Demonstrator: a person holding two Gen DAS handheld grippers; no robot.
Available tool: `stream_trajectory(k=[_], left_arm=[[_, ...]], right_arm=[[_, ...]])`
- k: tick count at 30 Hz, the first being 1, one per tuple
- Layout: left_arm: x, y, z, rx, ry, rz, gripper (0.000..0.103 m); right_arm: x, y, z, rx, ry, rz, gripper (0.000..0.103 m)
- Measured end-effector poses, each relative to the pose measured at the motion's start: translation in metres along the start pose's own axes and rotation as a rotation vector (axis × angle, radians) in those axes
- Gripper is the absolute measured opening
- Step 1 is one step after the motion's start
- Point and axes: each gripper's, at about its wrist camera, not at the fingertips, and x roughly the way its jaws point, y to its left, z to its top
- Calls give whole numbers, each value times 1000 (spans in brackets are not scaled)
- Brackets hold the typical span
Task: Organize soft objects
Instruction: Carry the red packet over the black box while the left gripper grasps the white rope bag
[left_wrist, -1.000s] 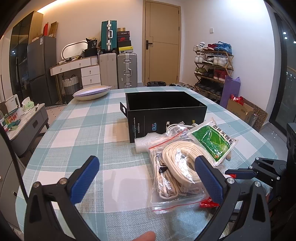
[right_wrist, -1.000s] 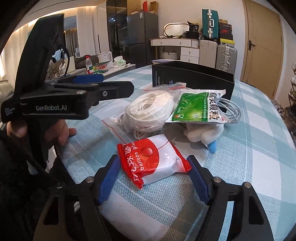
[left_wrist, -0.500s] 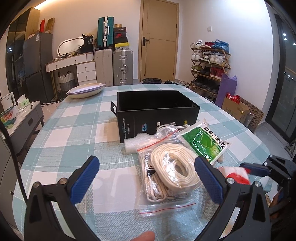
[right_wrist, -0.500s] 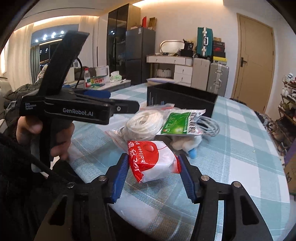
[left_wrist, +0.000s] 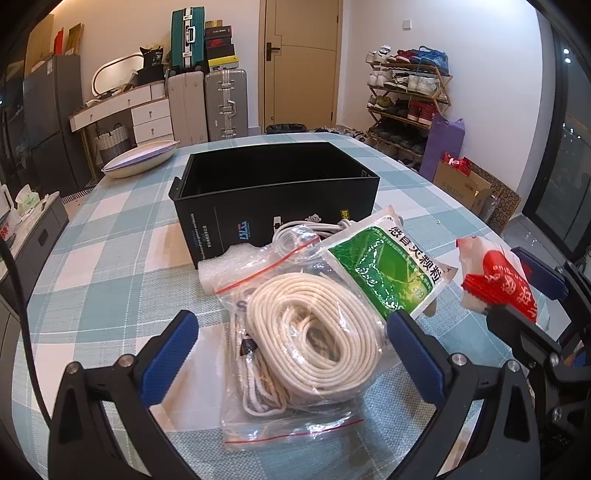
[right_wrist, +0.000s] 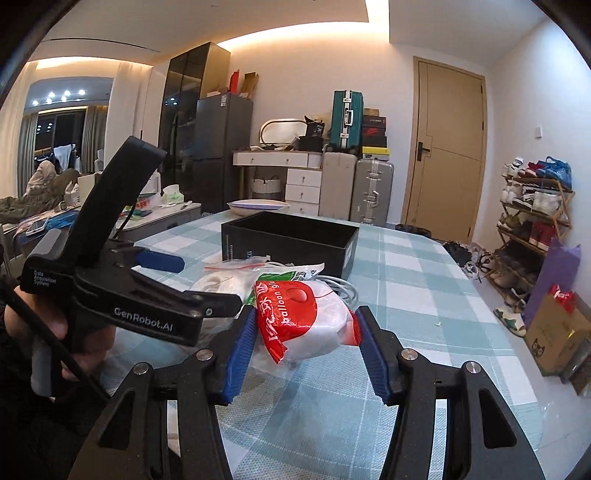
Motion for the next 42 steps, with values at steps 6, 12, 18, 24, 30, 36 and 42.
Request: stream_trajectory(k=[6,12,18,24,30,36,42], left_arm=[[1,-9,-2,42,10,14,98],[2,-13,-7,82,33,-1,62],[-8,-7,-12,87,27,-45,38],[-17,-2,-15,75,7,-64,34],[-31,7,-7,49,-38,-69,35],[-51,21,8,18,-106,-55,35],[-65,38,27,-3,-174,-35,35]], right_arm=[[2,1,1,2,1,2,55],[6,1,2,-3,-1,0,55],[5,3,1,-8,-6,2,55],[4,6,3,-18,-17,8,55],[4,7,6,-14,-25,18,54],[4,-8,19,75,-48,69,55],[2,-26,49,141,-104,111,55]])
